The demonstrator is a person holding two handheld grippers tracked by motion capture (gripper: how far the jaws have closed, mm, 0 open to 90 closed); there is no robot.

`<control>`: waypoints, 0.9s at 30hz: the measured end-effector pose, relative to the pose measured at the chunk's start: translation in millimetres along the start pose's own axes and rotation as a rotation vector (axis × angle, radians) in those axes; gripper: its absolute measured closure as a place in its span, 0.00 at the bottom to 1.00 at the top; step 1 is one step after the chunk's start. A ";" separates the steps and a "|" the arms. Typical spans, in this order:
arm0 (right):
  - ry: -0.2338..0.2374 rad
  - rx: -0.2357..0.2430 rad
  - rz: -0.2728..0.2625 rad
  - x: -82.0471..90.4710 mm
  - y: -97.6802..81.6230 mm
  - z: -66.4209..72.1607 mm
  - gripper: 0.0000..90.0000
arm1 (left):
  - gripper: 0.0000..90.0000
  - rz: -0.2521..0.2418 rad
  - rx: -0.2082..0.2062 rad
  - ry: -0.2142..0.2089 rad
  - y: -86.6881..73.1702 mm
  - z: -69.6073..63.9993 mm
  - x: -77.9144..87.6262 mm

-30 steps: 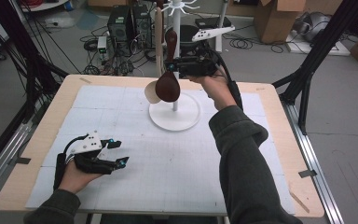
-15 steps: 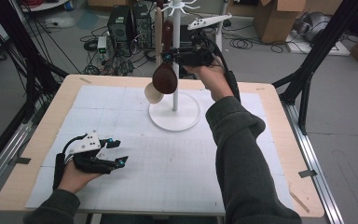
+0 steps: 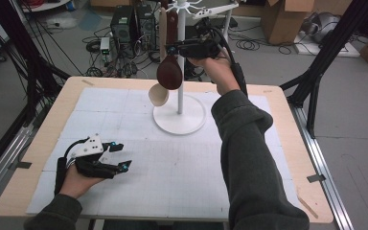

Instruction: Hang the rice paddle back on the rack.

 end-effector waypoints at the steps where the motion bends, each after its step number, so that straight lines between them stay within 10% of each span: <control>1: 0.000 0.002 -0.003 -0.1 0.8 -1.0 0.86 | 0.35 0.000 -0.001 0.000 0.0 -0.1 0.1; 27: -0.053 -0.040 -0.040 2.4 -1.2 -8.0 0.77 | 0.35 -0.008 -0.009 -0.005 0.7 -0.6 0.6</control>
Point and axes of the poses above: each handheld gripper's, and its own axes: x roughly backward along the jaws, y roughly out of its top, z roughly to its left, the point moved 5 cm from there along -x, roughly forward along the jaws, and after that the axes turned 10 degrees about -x, right-handed, at the moved point
